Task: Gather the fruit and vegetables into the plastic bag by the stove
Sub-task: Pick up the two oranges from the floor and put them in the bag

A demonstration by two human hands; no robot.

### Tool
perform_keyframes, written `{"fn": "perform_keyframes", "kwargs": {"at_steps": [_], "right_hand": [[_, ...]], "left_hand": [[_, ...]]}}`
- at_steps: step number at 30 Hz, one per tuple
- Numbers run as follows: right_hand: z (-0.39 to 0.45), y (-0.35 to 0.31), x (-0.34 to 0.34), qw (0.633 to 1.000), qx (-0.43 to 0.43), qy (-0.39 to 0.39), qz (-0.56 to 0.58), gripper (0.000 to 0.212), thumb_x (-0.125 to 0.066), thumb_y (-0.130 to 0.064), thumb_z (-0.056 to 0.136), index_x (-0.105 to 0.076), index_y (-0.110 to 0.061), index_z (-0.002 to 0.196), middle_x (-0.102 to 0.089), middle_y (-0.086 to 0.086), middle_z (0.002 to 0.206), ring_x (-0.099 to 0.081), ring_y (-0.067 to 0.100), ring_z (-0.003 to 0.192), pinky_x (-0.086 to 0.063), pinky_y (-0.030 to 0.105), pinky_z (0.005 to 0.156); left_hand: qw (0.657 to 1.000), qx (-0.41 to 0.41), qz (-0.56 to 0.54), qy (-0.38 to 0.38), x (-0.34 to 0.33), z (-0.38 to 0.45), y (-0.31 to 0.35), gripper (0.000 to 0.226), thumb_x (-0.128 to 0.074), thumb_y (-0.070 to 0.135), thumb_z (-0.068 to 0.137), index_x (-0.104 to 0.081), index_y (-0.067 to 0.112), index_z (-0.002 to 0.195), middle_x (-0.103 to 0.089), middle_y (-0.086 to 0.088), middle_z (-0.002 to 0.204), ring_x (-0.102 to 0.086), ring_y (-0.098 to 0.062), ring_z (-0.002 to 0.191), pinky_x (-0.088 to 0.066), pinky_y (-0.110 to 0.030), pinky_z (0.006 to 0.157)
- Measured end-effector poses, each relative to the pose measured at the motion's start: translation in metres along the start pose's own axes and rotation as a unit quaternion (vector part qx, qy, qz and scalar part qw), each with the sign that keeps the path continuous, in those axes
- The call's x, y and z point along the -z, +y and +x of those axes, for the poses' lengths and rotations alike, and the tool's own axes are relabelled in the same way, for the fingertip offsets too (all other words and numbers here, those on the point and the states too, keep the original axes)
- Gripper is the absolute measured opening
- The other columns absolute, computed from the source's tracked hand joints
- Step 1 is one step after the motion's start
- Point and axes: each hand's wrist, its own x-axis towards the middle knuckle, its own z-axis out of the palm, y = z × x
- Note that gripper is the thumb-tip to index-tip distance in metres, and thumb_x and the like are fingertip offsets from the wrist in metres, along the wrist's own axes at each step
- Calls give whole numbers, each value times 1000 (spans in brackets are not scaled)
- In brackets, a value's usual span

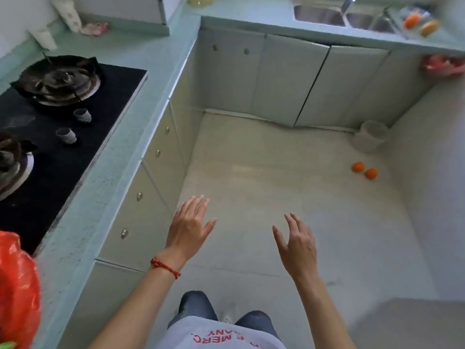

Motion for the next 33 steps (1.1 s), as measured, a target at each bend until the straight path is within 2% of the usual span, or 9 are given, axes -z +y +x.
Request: {"fn": "perform_keyframes", "kwargs": {"at_steps": [5, 10, 19, 23, 27, 33], "right_hand": [[3, 42, 18, 997, -73, 19, -1, 45, -59, -30, 87, -55, -2, 123, -57, 19, 128, -54, 37, 115, -45, 46, 90], [8, 65, 31, 990, -132, 47, 11, 53, -47, -39, 87, -53, -3, 126, -55, 16, 131, -50, 34, 120, -41, 44, 96], [26, 97, 49, 966, -242, 86, 30, 58, -42, -43, 88, -48, -3, 130, -49, 16, 137, -42, 32, 128, -32, 42, 106], [39, 108, 51, 959, -263, 102, 27, 71, -31, -54, 84, -49, -3, 130, -49, 16, 137, -42, 31, 129, -32, 42, 106], [54, 122, 53, 952, -288, 96, 30, 52, -50, -35, 91, -43, -6, 134, -44, 13, 142, -35, 26, 134, -26, 37, 110], [90, 155, 63, 944, -314, 97, 25, 52, -49, -34, 92, -41, -8, 137, -40, 11, 145, -32, 24, 136, -24, 36, 111]], "left_hand": [[998, -61, -2, -21, -14, 32, 41, 58, -38, 42, 84, -59, 1, 118, -63, -19, 118, -59, -37, 111, -48, -50, 90], [991, -126, 7, -36, -23, 65, 70, 55, -42, 41, 83, -59, 1, 117, -65, -18, 116, -61, -36, 108, -49, -48, 88], [972, -220, -9, -82, -45, 135, 111, 58, -37, 44, 85, -59, 0, 117, -64, -19, 118, -59, -37, 112, -49, -51, 91], [964, -244, -18, -104, -57, 162, 125, 70, -23, 55, 91, -58, 0, 118, -63, -19, 119, -57, -37, 114, -48, -51, 93], [959, -259, -32, -115, -72, 192, 141, 59, -37, 44, 85, -58, -1, 118, -62, -20, 121, -56, -39, 114, -47, -53, 94], [952, -274, -25, -133, -94, 243, 175, 57, -40, 42, 84, -59, -1, 117, -63, -21, 118, -58, -41, 111, -47, -55, 92]]}}
